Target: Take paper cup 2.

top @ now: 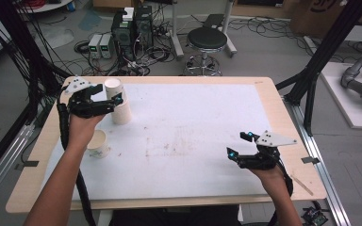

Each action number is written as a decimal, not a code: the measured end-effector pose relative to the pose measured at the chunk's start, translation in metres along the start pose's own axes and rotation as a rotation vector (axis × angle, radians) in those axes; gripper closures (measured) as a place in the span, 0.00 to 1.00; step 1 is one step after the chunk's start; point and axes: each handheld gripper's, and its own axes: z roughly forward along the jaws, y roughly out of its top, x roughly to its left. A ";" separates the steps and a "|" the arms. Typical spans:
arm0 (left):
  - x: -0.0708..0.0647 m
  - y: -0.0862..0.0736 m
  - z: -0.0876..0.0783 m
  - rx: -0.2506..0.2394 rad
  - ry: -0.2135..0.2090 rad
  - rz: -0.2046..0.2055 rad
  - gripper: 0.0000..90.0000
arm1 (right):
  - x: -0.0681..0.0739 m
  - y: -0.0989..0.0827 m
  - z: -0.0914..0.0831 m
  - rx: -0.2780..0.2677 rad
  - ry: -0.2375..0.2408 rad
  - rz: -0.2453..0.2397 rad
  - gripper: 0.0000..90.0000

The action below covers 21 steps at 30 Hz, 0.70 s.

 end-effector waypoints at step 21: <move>0.030 -0.008 0.045 0.078 0.050 -0.048 0.20 | -0.001 -0.002 -0.002 0.000 0.003 0.017 0.22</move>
